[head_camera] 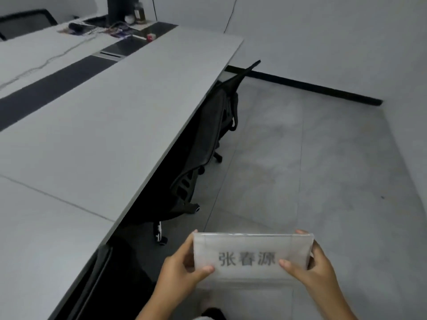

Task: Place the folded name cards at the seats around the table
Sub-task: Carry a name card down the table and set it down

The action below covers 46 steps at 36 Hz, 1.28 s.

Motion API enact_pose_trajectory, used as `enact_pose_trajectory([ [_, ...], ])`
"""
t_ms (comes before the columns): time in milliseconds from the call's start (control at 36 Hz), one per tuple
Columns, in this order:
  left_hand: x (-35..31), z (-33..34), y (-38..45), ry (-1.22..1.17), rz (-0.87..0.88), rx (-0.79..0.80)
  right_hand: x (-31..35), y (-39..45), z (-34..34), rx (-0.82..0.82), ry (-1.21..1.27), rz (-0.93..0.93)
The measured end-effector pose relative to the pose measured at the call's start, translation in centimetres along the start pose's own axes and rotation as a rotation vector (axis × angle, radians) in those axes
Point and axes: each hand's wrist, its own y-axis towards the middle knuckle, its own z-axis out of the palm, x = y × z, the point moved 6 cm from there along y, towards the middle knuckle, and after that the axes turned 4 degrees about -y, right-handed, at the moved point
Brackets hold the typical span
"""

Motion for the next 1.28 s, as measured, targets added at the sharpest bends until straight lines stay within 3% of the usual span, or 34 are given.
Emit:
enact_pose_trajectory([
  [306, -5.9, 4.7, 18.0, 0.050, -0.076, 0.125, 1.1, 16.8, -3.3, -0.168, 0.087, 0.132],
  [528, -13.5, 8.1, 33.3, 0.086, -0.020, 0.116, 4.0, 33.7, -5.9, -0.170, 0.079, 0.040],
  [694, -20.0, 8.0, 42.9, 0.118, 0.054, 0.086, 10.5, 45.3, -6.6, -0.176, 0.033, -0.063],
  [1056, -27.3, -4.1, 58.1, -0.030, 0.082, -0.296, 27.6, 66.0, 4.5, -0.014, 0.068, -0.364],
  [1278, -25.8, -13.0, 62.7, -0.126, 0.004, -0.547, 33.9, 73.2, 16.4, 0.285, 0.009, -0.477],
])
